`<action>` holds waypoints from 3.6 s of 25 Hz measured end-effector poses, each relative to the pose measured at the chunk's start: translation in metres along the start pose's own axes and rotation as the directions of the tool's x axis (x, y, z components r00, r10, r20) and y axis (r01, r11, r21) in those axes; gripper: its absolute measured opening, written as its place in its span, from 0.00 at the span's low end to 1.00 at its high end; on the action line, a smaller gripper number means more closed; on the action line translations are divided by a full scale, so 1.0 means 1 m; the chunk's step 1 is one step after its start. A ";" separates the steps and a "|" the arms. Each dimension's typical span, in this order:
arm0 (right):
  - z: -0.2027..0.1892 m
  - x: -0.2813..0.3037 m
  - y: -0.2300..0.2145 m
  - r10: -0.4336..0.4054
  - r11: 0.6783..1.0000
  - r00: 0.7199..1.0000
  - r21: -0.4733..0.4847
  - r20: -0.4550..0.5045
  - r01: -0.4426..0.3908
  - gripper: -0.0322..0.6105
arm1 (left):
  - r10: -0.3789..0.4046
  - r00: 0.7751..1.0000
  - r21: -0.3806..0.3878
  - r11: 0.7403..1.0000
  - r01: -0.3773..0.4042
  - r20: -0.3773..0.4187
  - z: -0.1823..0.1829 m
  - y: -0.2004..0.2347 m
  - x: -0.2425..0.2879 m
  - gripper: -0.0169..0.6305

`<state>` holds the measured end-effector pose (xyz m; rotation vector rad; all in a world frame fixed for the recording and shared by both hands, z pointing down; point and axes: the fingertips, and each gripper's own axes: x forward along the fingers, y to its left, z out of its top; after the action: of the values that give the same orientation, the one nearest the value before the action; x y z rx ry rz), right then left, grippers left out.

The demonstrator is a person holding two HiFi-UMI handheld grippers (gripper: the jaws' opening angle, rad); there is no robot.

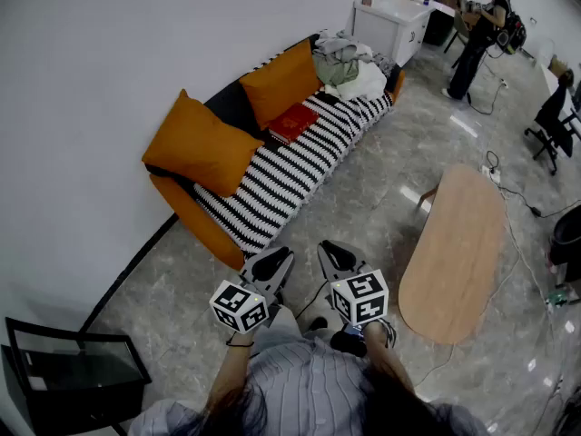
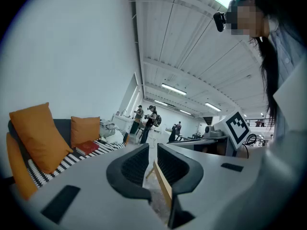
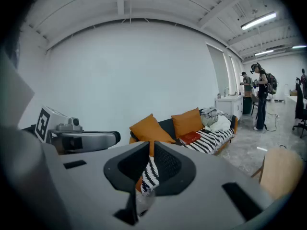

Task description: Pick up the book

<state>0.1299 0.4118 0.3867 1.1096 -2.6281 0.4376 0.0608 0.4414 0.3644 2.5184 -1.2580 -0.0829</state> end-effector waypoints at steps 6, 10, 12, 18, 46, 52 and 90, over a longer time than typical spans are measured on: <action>-0.002 -0.003 0.000 0.010 1.000 1.000 0.012 0.001 -0.010 0.12 | 0.006 1.000 -0.003 1.000 -0.006 -0.007 -0.001 -0.004 0.001 0.10; 0.000 -0.003 -0.008 0.004 0.999 1.000 0.033 0.013 -0.005 0.12 | -0.001 1.000 0.004 1.000 0.001 -0.014 -0.001 -0.005 0.008 0.10; 0.001 -0.004 -0.011 0.007 0.999 1.000 0.042 0.019 -0.008 0.12 | -0.004 1.000 0.006 1.000 0.004 -0.016 0.000 -0.008 0.011 0.10; 0.000 -0.003 -0.010 0.030 0.998 0.999 0.061 0.022 -0.031 0.12 | -0.007 0.999 0.023 1.000 0.008 -0.038 -0.002 -0.012 0.012 0.10; 0.064 0.182 -0.089 0.021 0.995 0.997 0.097 -0.069 -0.014 0.12 | -0.007 0.996 -0.009 1.000 0.006 -0.083 0.053 0.174 0.127 0.10; 0.089 0.236 -0.107 -0.007 0.995 0.997 0.094 -0.083 0.015 0.12 | -0.014 0.995 -0.014 1.000 0.013 -0.096 0.073 0.234 0.150 0.10; 0.149 0.407 -0.182 -0.001 0.995 0.990 0.102 -0.139 0.016 0.12 | 0.067 0.996 -0.120 0.990 -0.074 -0.063 0.116 0.418 0.237 0.10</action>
<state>-0.0304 -0.0292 0.4218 1.0790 -2.5038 0.6309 -0.1383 -0.0093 0.4068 2.3532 -1.2772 -0.0663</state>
